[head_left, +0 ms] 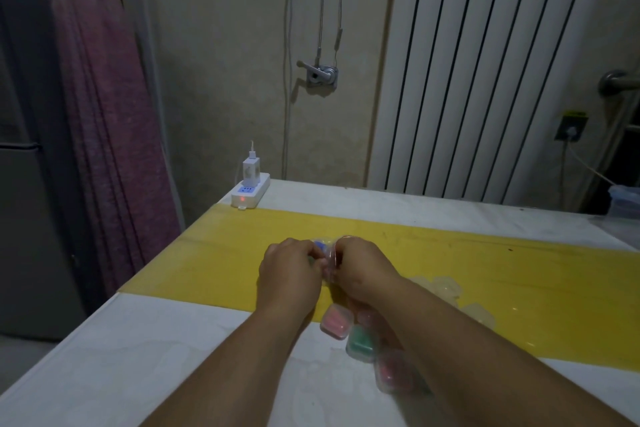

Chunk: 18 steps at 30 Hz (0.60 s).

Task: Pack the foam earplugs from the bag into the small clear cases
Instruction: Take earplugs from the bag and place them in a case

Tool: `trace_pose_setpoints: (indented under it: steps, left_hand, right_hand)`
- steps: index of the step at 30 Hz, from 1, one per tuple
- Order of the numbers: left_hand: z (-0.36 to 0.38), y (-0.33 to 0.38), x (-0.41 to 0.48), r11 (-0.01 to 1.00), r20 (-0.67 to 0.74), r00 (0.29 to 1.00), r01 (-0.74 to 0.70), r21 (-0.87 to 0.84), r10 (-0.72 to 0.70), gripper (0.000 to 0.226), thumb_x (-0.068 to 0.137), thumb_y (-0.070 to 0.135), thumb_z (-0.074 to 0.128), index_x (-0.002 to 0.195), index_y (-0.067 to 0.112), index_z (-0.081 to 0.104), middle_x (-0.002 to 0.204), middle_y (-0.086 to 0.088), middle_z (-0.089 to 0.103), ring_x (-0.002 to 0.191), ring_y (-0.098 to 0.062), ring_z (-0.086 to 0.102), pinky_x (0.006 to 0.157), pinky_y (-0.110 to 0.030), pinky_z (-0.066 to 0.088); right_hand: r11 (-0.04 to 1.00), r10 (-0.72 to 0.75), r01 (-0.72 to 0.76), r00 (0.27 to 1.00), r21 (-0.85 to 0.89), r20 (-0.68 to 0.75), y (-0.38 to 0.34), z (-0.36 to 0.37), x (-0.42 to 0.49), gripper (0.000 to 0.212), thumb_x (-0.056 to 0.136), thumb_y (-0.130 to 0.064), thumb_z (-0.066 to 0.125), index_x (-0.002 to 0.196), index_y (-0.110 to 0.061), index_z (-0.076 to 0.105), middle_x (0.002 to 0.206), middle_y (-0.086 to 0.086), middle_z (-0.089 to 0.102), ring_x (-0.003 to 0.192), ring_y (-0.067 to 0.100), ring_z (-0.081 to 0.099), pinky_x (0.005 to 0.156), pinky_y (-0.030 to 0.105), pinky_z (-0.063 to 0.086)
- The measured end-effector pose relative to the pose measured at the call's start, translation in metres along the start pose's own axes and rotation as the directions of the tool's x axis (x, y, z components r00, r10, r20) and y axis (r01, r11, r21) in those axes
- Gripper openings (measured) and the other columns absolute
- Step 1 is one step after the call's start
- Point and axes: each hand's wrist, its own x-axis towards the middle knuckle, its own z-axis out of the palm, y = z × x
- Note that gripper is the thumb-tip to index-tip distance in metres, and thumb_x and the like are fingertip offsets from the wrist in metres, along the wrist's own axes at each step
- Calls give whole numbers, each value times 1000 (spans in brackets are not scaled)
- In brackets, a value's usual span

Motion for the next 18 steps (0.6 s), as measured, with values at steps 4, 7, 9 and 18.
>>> trace_pose_setpoints:
  steps: [4,7,9,18]
  left_hand:
    - [2,-1,1,1000,4,1000,5,-28,-5,10,84,25,66,85,32,73,92,9,66,95,-18,56,80,-39,53]
    - [4,-2,2,1000,1,1000,6,-23,-6,9,84,27,67,87,31,74,93,8,67,95,-18,56,80,-39,52]
    - [5,-4,2,1000,-2,1000,2,-15,-2,9,85,29,67,90,31,74,94,8,67,96,-18,56,81,-39,52]
    - [7,-5,4,1000,-6,1000,-2,-19,2,9,85,34,68,91,31,75,94,10,68,95,-16,57,81,-39,53]
  right_hand:
    - [999,2,-2,1000,42,-9,3,2,0,16,89,-32,62,81,-22,53,97,5,65,90,25,59,76,31,47]
    - [998,-4,5,1000,68,-13,6,5,1,12,87,-28,65,86,-17,63,99,7,68,94,26,62,83,34,52]
    - [994,-3,5,1000,113,-18,8,5,2,9,84,-23,68,84,-15,70,97,7,69,94,25,64,85,35,52]
    - [992,57,-47,995,120,-79,11,6,3,18,80,-30,74,86,-21,59,99,1,66,93,22,60,75,30,47]
